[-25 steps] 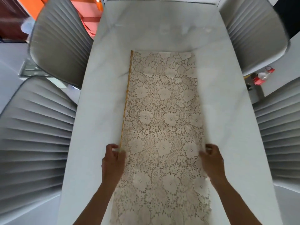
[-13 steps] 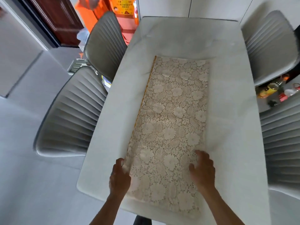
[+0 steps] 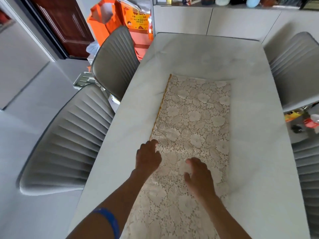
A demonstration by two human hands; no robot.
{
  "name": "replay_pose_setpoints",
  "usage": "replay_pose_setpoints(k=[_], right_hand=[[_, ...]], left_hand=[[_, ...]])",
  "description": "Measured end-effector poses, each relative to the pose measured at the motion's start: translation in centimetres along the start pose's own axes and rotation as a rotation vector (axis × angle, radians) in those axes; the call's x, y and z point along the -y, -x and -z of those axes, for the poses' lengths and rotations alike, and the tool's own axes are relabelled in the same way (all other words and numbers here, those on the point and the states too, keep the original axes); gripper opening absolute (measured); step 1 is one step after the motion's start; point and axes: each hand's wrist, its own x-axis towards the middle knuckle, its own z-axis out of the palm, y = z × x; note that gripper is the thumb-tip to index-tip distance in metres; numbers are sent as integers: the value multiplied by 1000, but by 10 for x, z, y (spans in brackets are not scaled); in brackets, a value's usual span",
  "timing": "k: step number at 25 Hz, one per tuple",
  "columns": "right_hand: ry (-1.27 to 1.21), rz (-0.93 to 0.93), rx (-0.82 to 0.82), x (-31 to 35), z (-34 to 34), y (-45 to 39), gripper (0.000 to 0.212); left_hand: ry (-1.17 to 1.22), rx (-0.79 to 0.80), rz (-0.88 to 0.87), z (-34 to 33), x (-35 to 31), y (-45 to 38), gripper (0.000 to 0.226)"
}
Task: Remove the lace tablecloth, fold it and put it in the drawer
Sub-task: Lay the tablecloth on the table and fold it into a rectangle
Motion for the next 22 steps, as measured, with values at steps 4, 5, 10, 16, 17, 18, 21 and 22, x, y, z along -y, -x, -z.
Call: replay_pose_setpoints(k=[4,5,10,16,17,18,21,22], right_hand=[[75,-13,-63,12,-19,-77,57],[96,-14,-56,12,-25,-87,61],[162,6,-80,2,-56,-99,70],[186,-18,-108,3,-61,-98,70],[188,-18,-110,3,-62,-98,70],[193,-19,-112,3,-62,-98,70],[200,-23,-125,5,-61,-98,70],[192,-25,-130,6,-61,-99,69]], left_hand=[[-145,86,-156,-19,-19,-112,39],[-128,79,-124,-21,-21,-133,39],[-113,75,-55,-27,-19,-208,40],[-89,17,52,-24,-23,-241,37],[-100,8,49,-23,-23,-244,35],[-119,-3,35,-22,-22,-246,33],[-63,-57,17,-24,-22,-247,23],[3,-72,50,-25,-22,-247,21]])
